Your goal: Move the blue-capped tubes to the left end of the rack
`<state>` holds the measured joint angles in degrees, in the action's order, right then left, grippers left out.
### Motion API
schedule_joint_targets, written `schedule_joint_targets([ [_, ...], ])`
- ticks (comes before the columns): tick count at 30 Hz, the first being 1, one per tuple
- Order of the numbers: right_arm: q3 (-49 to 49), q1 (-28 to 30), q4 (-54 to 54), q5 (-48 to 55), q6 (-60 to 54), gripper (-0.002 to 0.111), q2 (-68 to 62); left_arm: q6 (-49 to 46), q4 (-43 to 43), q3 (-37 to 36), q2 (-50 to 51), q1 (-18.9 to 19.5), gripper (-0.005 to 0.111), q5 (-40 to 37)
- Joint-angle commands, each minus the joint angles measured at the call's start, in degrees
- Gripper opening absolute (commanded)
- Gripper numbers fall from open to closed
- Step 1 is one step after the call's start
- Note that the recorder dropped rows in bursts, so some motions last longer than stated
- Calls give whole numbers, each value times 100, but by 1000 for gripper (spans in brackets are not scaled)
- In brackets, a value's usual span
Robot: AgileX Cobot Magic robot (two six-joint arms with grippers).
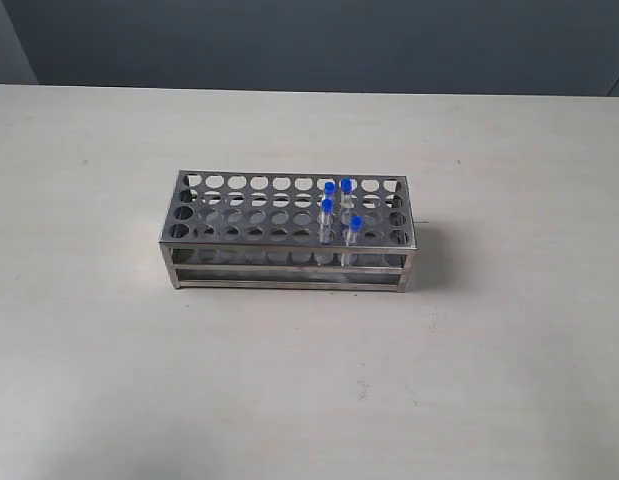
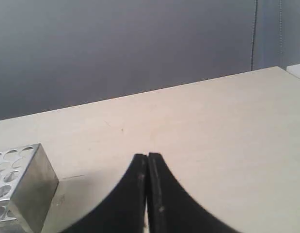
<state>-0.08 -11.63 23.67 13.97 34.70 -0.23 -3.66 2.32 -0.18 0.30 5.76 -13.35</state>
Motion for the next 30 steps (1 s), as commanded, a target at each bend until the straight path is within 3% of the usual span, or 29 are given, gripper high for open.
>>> schedule_joint_targets([
  [1, 8, 30, 505, -237, -33, 0, 23, 3, 10, 18, -30, -23, 1, 5],
  [9, 8, 30, -742, -3501, 493, 0, 23, 3, 10, 18, -30, -23, 1, 5],
  [18, 8, 18, -1225, -3554, 1011, 0, 23, 3, 10, 18, -30, -23, 1, 5],
  [22, -48, 18, -904, -3418, 460, 0, 23, 3, 10, 18, -30, -23, 1, 5],
  [27, -1232, 18, -242, -2992, -74, 0, -818, 3, 10, 18, -30, -23, 1, 5],
  [30, -2109, 18, 785, -2980, -41, 0, -1785, 3, 10, 18, -30, -23, 1, 5],
])
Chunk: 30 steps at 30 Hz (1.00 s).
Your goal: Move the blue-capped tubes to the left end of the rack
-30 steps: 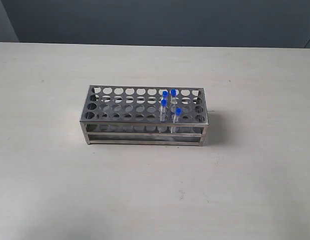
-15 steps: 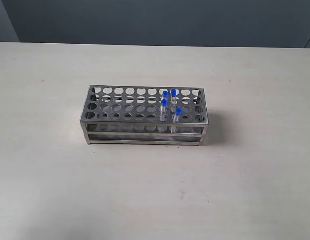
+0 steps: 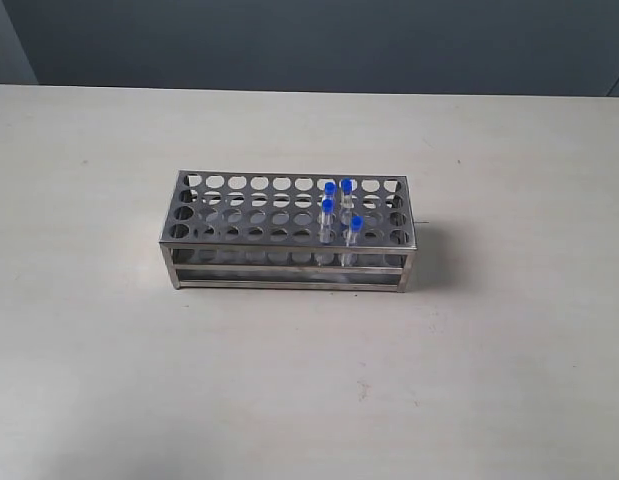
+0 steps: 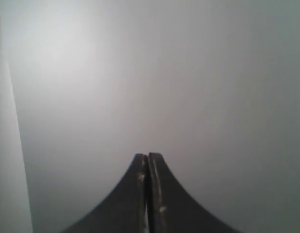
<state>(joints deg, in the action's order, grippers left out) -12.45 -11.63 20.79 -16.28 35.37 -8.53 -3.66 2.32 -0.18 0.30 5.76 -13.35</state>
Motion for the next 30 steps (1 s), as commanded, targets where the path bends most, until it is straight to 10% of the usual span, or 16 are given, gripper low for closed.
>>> schedule_joint_targets([
  [1, -1146, 18, 1468, 7, -31, 0, -1342, 3, 10, 18, -30, -23, 1, 5],
  [10, -1768, 18, 3951, -1663, 1922, -1, -4548, 3, 10, 18, -30, -23, 1, 5],
  [20, -434, -1075, 1373, -2821, -1389, -1, -6571, 3, 10, 18, -30, -23, 1, 5],
  [30, -397, -1916, 1595, -3885, -2726, 6, -7980, 3, 19, 18, -30, -23, 1, 5],
])
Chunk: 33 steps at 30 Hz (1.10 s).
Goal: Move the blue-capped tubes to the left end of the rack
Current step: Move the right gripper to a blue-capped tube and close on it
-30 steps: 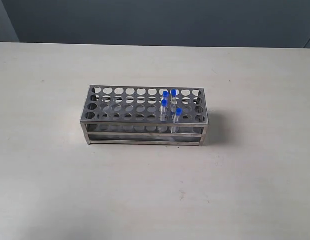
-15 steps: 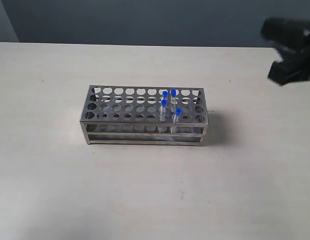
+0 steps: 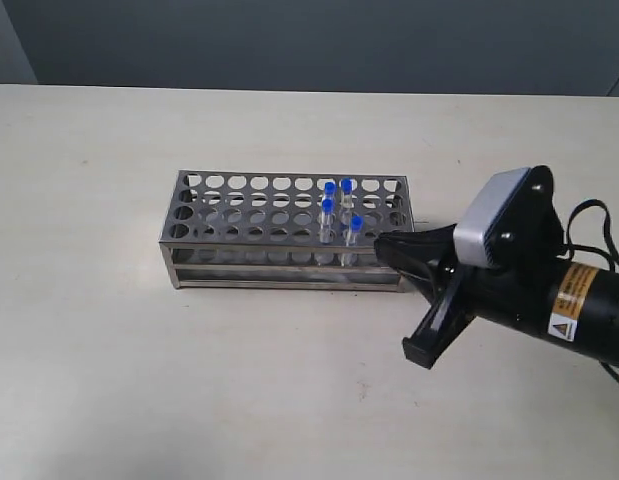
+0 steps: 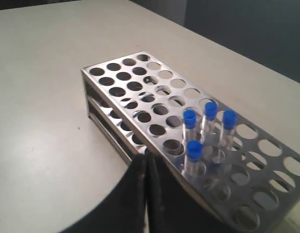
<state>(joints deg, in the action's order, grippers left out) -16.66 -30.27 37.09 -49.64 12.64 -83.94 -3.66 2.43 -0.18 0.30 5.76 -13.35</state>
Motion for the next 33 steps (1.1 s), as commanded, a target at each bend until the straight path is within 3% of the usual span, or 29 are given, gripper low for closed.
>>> schedule_joint_targets([
  [1, 24, -52, -60, -676, -546, 13, -542, 3, 9, 18, -30, -23, 1, 5],
  [5, 24, -52, -477, -1121, -864, 43, -928, 3, 9, 18, -30, -23, 1, 5],
  [8, -16, -52, -1096, -1151, -970, 54, -1058, 3, 9, 18, -30, -23, 1, 5],
  [13, -426, -52, -1447, -908, -970, 54, -1187, 3, 9, 18, -30, -23, 1, 5],
  [19, -985, -52, -892, -568, -782, 54, -1521, 3, 9, 18, -30, -23, 1, 5],
  [33, -1181, -52, -774, -770, -752, 53, -2348, 3, 9, 18, -30, -23, 1, 5],
])
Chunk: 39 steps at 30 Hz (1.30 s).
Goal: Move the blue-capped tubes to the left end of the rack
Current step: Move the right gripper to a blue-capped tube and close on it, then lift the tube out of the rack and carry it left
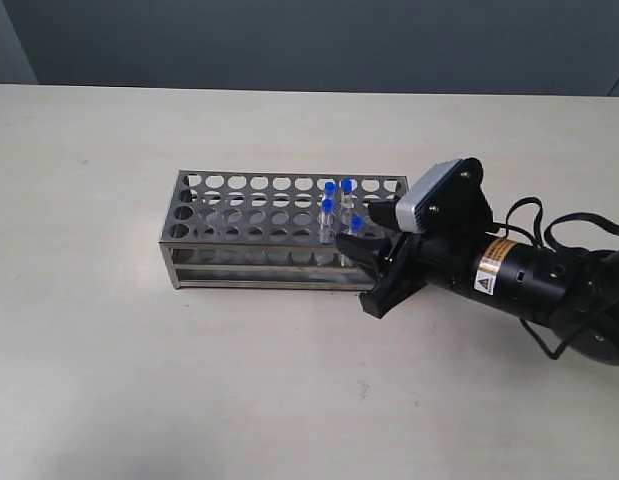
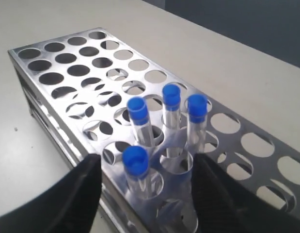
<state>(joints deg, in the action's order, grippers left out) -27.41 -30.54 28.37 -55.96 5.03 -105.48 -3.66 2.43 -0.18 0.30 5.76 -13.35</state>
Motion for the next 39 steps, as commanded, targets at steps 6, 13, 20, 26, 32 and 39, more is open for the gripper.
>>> schedule_joint_targets([
  [6, -115, -25, 97, -285, 8, 16, -310, 3, 9, 18, -30, -23, 1, 5],
  [13, -117, -25, 114, -335, 119, 0, -310, 3, 9, 18, -30, -23, 1, 5],
  [20, -117, -25, 114, -335, 119, 0, 50, 3, 9, 18, -30, -23, 1, 5],
  [26, -117, -25, 114, -325, 119, 0, 775, 3, 9, 18, -30, -23, 1, 5],
  [32, -515, -298, 130, -15, 372, 0, 1438, 3, 9, 18, -30, -23, 1, 5],
  [39, -1899, -1016, 131, 935, 462, 0, 1079, 3, 9, 18, -30, -23, 1, 5],
])
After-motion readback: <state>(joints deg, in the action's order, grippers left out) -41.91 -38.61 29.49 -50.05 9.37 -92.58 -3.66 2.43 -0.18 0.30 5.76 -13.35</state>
